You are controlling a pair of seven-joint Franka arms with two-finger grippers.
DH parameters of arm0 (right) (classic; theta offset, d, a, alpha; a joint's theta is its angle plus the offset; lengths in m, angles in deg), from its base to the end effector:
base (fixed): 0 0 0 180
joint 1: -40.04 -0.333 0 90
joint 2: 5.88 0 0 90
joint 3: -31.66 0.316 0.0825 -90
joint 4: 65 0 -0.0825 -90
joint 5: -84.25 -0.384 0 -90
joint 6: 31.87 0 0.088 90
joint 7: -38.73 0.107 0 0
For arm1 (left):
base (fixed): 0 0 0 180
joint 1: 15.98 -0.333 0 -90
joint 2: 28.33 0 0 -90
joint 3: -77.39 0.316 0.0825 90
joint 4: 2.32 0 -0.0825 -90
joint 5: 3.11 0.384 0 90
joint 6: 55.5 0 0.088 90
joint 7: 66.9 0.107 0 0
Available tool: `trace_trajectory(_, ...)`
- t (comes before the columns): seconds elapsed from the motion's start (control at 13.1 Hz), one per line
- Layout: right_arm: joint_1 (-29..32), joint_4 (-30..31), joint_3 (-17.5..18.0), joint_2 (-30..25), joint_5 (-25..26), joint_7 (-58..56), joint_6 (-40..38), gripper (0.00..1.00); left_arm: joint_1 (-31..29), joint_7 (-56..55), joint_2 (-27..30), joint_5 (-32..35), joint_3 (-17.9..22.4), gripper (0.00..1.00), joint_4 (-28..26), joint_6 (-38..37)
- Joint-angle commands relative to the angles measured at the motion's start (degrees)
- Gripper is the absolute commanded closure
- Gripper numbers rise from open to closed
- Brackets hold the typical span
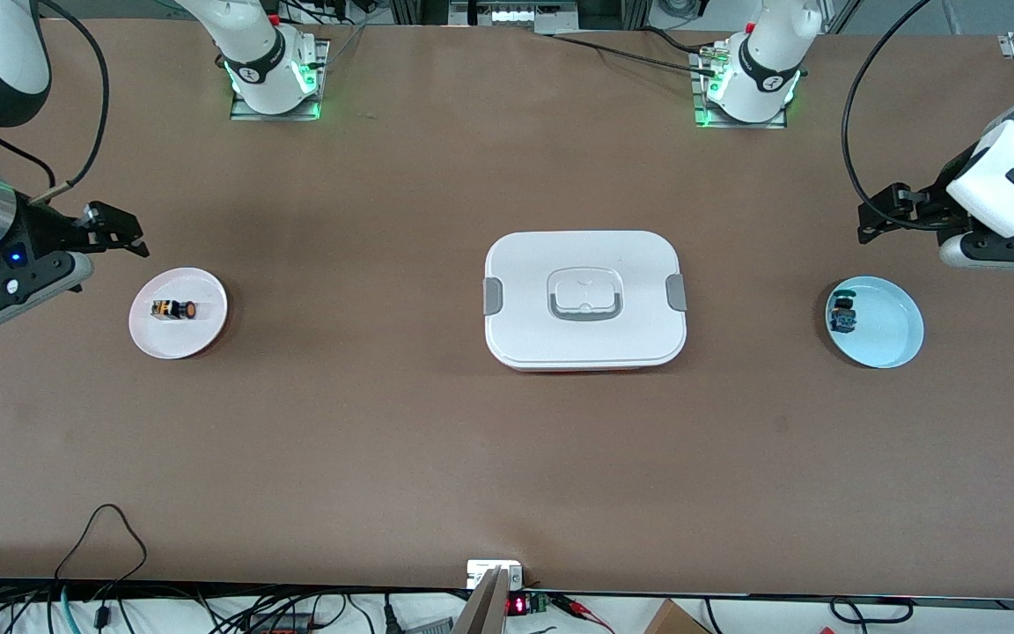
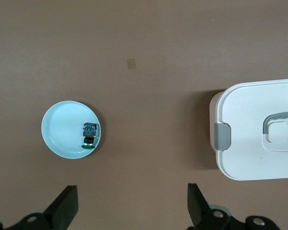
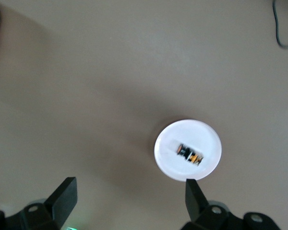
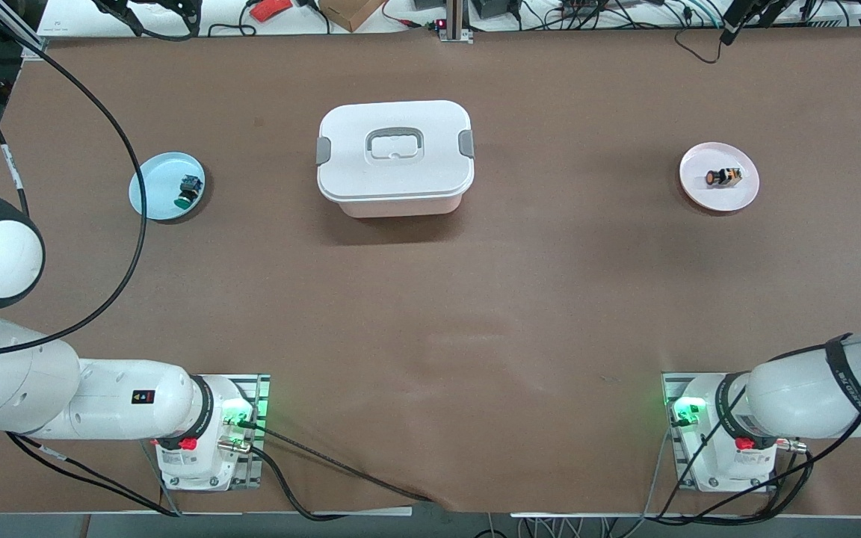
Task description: Transfer orange switch to right arm and place
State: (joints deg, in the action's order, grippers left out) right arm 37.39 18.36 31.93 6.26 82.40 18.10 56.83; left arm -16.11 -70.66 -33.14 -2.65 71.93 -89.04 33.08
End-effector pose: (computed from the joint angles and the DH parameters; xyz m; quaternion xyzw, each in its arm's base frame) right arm 0.6110 0.0344 0.5533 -0.9772 -0.2031 0.0560 0.0256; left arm 0.5748 -0.0504 0.6020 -0.9996 0.0136 0.0255 0.0020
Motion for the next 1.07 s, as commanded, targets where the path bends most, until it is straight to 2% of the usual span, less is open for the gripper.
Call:
trace_trajectory(0.0,-1.0,0.8,-0.4,-1.9,0.7,12.6,-5.7,0.00,-0.3,-0.1,-0.7,1.4,-0.3,0.00,1.7,-1.2)
trace_trajectory(0.23,-1.7,1.1,-0.4,-3.1,1.3,18.1,-9.0,0.00,-0.4,0.0,-0.8,1.4,-0.2,0.00,1.6,-1.3)
trace_trajectory(0.38,-2.1,1.0,-0.4,-3.1,8.2,17.9,-8.3,0.00,-0.4,-0.1,-0.8,1.4,-0.3,0.00,1.6,-1.3)
trace_trajectory(0.53,-1.9,0.7,-0.6,-3.7,8.8,18.2,-7.9,0.00,-0.4,-0.1,-0.8,1.4,-0.2,0.00,1.6,-1.3)
trace_trajectory(0.69,-1.6,0.1,-2.0,-4.8,6.7,19.5,-6.4,0.00,-0.4,-0.1,-0.8,1.4,-0.2,0.00,1.6,-1.3)
trace_trajectory(0.84,-1.1,0.0,-5.7,-6.4,-0.1,22.8,-6.7,0.00,-0.4,-0.1,-0.8,1.4,-0.2,0.00,1.6,-1.3)
trace_trajectory(0.99,-1.0,2.1,-6.2,-8.3,0.3,22.4,-6.4,0.00,-0.4,-0.1,-0.8,1.4,-0.2,0.00,1.6,-1.3)
